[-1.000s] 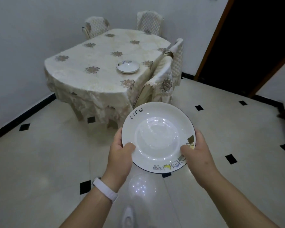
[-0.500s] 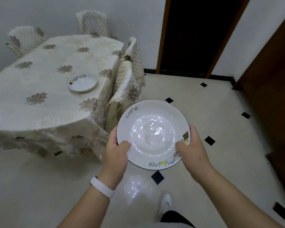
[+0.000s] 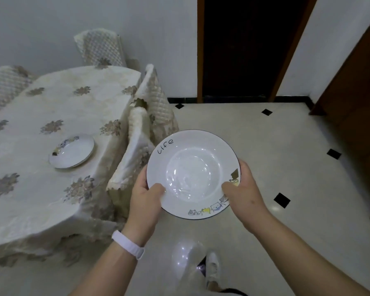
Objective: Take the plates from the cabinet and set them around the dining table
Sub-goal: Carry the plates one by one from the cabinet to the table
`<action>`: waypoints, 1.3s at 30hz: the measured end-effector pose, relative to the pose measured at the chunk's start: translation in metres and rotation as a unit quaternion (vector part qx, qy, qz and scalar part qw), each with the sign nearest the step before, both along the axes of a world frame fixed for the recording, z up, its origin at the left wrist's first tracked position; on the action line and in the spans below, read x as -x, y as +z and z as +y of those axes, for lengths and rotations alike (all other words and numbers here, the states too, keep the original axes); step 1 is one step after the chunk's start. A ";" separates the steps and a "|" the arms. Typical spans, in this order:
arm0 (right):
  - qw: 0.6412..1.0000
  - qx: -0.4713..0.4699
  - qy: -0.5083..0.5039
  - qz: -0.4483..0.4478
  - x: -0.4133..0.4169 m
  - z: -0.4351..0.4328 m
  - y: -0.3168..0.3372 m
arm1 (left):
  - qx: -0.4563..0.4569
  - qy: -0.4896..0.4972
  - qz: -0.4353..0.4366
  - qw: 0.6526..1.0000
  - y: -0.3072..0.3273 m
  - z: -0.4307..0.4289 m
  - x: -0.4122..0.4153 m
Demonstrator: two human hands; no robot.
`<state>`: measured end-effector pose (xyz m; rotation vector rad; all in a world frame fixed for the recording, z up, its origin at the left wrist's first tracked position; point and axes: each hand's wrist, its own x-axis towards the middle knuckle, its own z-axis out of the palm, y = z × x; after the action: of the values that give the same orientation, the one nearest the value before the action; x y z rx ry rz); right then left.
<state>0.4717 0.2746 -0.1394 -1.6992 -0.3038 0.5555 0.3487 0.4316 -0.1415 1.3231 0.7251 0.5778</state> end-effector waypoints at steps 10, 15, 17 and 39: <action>0.999 -0.024 0.006 -0.025 -0.147 0.023 0.021 | -0.016 -0.013 -0.021 1.000 0.029 0.025 -0.143; 0.999 -0.027 -0.016 -0.013 -0.186 0.043 0.017 | -0.042 -0.029 -0.014 0.999 0.027 0.049 -0.192; 0.999 -0.025 -0.020 -0.009 -0.199 0.054 0.016 | -0.036 -0.030 -0.016 0.999 0.023 0.062 -0.207; 0.996 0.051 0.070 -0.033 -0.368 0.415 0.005 | 0.055 0.100 -0.043 0.992 -0.010 0.394 -0.349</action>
<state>0.8394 0.6899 -0.1346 -1.8063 -0.4517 0.6286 0.6978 0.8257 -0.1516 1.1233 0.8127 0.7404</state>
